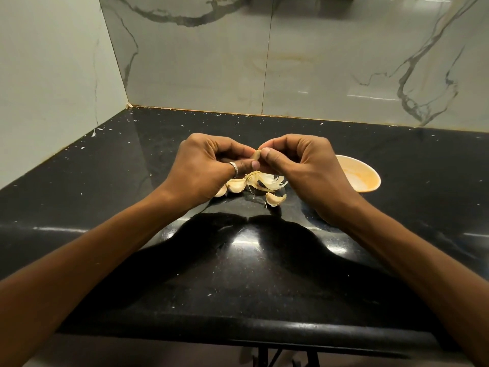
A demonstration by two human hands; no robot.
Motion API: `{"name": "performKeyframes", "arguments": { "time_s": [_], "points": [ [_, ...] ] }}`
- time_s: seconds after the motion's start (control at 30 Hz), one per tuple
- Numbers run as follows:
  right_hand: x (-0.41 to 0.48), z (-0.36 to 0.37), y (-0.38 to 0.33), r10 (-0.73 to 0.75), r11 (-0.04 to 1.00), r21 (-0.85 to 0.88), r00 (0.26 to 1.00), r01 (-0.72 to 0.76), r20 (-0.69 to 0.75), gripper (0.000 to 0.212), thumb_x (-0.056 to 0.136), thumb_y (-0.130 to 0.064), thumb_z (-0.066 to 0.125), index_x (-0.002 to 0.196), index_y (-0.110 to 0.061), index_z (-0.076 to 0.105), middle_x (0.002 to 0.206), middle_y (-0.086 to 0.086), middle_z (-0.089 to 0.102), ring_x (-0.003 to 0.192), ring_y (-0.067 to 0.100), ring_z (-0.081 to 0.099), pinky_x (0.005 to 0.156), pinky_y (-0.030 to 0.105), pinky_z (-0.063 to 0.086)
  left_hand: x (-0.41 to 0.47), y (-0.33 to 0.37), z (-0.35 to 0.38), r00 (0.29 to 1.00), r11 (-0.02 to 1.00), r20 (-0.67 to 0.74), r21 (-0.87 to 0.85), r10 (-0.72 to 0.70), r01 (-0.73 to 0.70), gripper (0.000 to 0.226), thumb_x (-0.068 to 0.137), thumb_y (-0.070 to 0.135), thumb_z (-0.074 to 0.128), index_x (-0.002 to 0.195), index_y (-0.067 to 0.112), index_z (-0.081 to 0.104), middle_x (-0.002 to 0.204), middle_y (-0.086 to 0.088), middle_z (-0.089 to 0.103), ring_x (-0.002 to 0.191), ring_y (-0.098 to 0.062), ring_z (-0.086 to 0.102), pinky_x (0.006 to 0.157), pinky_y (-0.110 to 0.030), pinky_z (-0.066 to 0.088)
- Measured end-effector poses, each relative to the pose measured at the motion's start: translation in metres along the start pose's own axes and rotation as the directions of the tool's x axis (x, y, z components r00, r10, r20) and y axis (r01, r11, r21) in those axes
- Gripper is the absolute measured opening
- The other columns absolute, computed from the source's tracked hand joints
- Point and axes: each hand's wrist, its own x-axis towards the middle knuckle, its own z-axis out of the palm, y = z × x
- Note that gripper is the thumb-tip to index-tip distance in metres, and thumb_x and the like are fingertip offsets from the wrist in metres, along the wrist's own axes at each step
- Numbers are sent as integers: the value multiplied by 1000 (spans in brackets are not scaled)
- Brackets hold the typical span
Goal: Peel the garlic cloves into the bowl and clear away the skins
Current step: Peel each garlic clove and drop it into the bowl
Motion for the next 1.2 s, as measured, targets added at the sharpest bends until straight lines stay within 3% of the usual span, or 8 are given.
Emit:
{"name": "performKeyframes", "arguments": {
  "time_s": [0.13,0.27,0.4,0.53,0.73,0.87,1.03,1.2],
  "points": [
    [-1,4,2,-15,996,-83,999,13,-32,14,98,-16,65,95,-10,77,84,1,78,81,12,76,82,46,62,-1,-1,2,1000,1000,-31,12,-1,1,26,75,22,85,99,13,79,89,0,78,81,-11,76,77,-29,62],
    [-1,7,5,-69,985,-164,996,59,-58,18,92,-27,63,90,-17,78,81,-2,77,79,19,75,75,50,61,-3,-2,4,999,999,-51,33,-5,6,21,77,17,86,97,13,80,86,0,78,79,-12,76,77,-33,63],
    [-3,9,7,-122,971,-215,988,100,-91,13,93,-22,65,89,-17,77,77,-4,76,74,17,74,69,48,60,-5,-2,7,999,1000,-51,23,-16,17,21,76,15,86,96,12,80,85,-1,78,77,-12,76,76,-32,63],
    [-4,12,7,-155,960,-250,982,124,-109,12,95,-18,65,91,-14,76,77,-5,75,72,11,73,69,41,61,-6,-3,9,998,999,-45,-28,-46,45,18,77,12,85,93,14,79,83,-3,78,76,-15,77,73,-33,63],
    [-5,15,5,-246,917,-354,959,185,-137,11,95,-18,65,87,-17,74,72,-14,68,67,0,64,59,9,45,-6,-3,12,995,991,-27,-95,-92,89,18,77,12,83,94,9,78,82,-6,78,76,-20,77,73,-35,63],
    [-6,15,5,-259,915,-351,957,199,-131,13,96,-18,63,87,-17,72,72,-13,67,68,4,65,61,14,50,-8,1,14,994,983,-1,-144,-113,111,17,79,5,81,95,7,76,82,-8,77,75,-19,77,70,-28,62],
    [-3,14,6,-130,984,-136,984,113,-120,16,97,-20,61,90,-16,75,80,-3,75,76,17,73,74,48,61,-8,7,13,988,948,2,-280,-156,150,18,78,1,79,95,3,74,84,-12,77,78,-23,77,68,-24,61],
    [-3,11,3,-71,997,-31,993,68,-91,14,100,-12,61,99,-9,74,88,5,75,83,23,74,79,49,61,-8,8,10,986,934,5,-320,-164,157,25,77,5,79,101,0,72,88,-14,77,83,-26,77,72,-28,62]
  ]
}}
